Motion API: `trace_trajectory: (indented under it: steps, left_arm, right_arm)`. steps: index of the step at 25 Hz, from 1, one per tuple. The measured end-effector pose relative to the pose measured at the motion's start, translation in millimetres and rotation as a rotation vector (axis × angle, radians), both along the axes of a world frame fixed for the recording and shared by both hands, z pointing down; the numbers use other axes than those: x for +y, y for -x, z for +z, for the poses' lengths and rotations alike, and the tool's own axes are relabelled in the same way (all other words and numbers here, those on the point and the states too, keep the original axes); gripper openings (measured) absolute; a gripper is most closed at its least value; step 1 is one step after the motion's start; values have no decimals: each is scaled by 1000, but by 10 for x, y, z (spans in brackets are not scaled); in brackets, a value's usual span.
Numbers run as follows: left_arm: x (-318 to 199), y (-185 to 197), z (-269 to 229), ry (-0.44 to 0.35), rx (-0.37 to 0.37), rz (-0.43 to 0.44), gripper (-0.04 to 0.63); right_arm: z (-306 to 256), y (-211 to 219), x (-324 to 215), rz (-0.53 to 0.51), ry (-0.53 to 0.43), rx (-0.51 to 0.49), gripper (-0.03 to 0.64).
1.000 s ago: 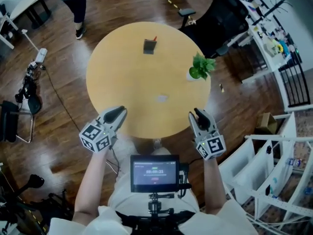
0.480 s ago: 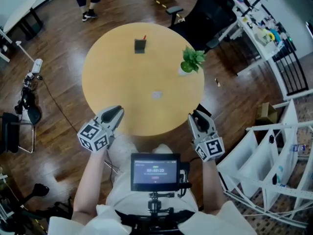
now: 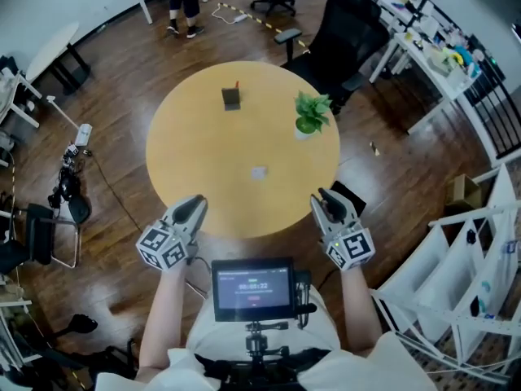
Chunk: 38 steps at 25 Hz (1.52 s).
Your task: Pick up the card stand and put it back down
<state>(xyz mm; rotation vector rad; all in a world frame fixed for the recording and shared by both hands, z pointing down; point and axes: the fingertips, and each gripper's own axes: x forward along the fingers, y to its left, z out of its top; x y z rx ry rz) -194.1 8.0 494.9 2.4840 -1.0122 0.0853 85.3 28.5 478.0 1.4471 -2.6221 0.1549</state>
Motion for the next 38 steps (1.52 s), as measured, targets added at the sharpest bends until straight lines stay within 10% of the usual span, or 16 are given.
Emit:
trace_trajectory:
  steps: [20,38]
  left_arm:
    - [915,-1316,169,51,-31,-37,43]
    - [1068,-1463,55,42,-67,-77,42]
  right_arm:
    - [330,-1623,812,12,71,-49,101]
    - [237,-1300,933,-130,65,-98,101]
